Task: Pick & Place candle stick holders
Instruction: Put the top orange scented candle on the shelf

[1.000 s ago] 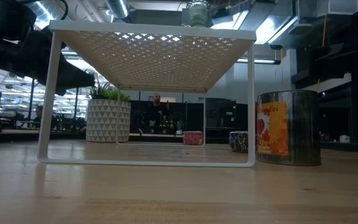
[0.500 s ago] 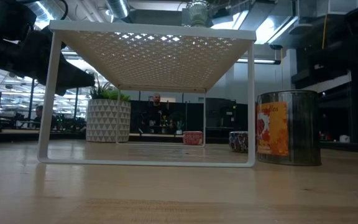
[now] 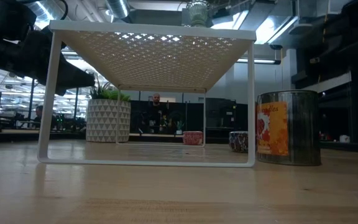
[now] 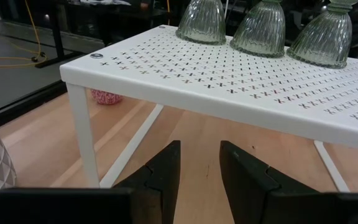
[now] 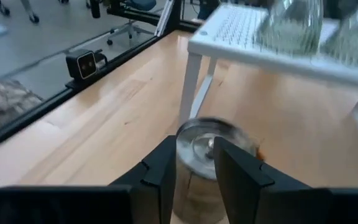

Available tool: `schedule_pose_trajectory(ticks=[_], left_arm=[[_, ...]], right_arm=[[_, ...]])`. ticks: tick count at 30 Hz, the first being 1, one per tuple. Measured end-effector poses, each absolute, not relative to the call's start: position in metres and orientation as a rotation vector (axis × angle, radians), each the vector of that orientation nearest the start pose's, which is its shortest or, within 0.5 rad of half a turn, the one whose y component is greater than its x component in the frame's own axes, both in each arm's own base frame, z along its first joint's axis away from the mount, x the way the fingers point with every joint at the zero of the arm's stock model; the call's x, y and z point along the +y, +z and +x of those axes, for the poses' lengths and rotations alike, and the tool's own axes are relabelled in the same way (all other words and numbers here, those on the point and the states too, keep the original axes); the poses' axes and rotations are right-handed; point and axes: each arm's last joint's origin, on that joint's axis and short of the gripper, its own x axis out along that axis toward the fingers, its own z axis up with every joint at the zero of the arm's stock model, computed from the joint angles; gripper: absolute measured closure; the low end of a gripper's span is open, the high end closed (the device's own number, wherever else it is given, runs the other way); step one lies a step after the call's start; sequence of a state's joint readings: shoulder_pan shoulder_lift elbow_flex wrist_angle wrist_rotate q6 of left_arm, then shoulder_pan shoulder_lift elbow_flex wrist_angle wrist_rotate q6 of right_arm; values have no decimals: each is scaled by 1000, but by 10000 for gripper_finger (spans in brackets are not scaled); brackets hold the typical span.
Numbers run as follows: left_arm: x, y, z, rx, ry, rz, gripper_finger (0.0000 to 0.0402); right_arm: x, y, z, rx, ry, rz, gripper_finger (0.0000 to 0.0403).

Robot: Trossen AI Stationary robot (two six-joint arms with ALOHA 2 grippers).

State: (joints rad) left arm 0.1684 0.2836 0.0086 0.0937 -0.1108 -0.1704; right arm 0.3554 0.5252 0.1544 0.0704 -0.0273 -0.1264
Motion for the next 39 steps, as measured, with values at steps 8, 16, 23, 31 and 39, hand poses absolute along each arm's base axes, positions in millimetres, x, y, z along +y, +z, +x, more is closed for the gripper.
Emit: schedule_pose_trajectory(ticks=[8, 16, 23, 31, 39], left_arm=[[22, 151, 111, 158, 293, -174, 294], [22, 151, 111, 158, 293, -174, 294], [22, 151, 111, 158, 293, -174, 294], [22, 151, 111, 158, 293, -174, 294], [22, 151, 111, 158, 293, -174, 294]], right_arm=[[47, 176, 123, 261, 412, -220, 293], [32, 172, 124, 337, 80, -150, 293], [12, 179, 128, 351, -367, -23, 293], [-8, 246, 130, 458, -611, 88, 293], [-24, 264, 140, 749, -645, 132, 293]])
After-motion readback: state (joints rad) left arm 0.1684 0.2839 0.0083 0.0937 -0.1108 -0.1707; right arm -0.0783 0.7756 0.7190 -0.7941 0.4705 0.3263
